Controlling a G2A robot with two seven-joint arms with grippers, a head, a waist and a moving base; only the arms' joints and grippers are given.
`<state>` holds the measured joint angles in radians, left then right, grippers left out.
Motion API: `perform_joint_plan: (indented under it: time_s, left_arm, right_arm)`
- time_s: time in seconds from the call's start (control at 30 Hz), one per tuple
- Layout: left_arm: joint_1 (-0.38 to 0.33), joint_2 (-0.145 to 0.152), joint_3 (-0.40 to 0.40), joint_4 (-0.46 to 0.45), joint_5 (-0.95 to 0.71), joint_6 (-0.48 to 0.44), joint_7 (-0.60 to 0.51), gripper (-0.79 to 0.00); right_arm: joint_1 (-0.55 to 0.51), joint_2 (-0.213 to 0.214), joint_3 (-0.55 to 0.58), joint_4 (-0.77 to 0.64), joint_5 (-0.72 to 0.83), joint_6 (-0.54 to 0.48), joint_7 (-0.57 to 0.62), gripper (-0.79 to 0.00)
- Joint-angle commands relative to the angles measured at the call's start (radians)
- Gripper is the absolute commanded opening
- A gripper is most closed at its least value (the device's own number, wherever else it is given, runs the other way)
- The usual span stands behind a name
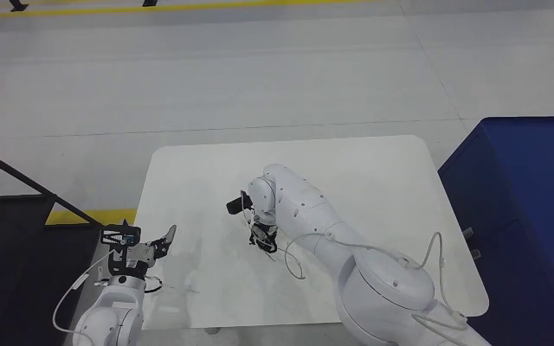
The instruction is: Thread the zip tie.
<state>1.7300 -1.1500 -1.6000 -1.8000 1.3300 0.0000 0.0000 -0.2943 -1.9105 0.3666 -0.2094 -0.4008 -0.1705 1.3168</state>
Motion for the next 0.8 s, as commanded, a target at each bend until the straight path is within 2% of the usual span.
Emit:
perform_joint_plan:
  time_s: [0.0, 0.23, 0.47, 0.63, 0.67, 0.77]
  left_arm:
    - [0.0, 0.0, 0.0, 0.0, 0.0, 0.0, 0.0, 0.0]
    - [0.0, 0.0, 0.0, 0.0, 0.0, 0.0, 0.0, 0.0]
    - [0.0, 0.0, 0.0, 0.0, 0.0, 0.0, 0.0, 0.0]
    - [0.0, 0.0, 0.0, 0.0, 0.0, 0.0, 0.0, 0.0]
    - [0.0, 0.0, 0.0, 0.0, 0.0, 0.0, 0.0, 0.0]
    - [0.0, 0.0, 0.0, 0.0, 0.0, 0.0, 0.0, 0.0]
  right_arm:
    - [0.0, -0.006, -0.004, 0.004, -0.013, -0.004, -0.003, -0.653]
    - [-0.004, -0.027, -0.006, 0.02, -0.03, -0.015, 0.004, -0.637]
    - [-0.012, -0.042, -0.011, 0.037, -0.058, 0.006, -0.003, -0.668]
    - [-0.016, -0.045, -0.008, 0.046, -0.06, 0.009, -0.012, -0.723]
    - [-0.011, -0.045, -0.008, 0.051, -0.063, 0.016, -0.022, -0.785]
    - [-0.01, -0.044, -0.003, 0.061, -0.064, 0.019, -0.035, -0.785]
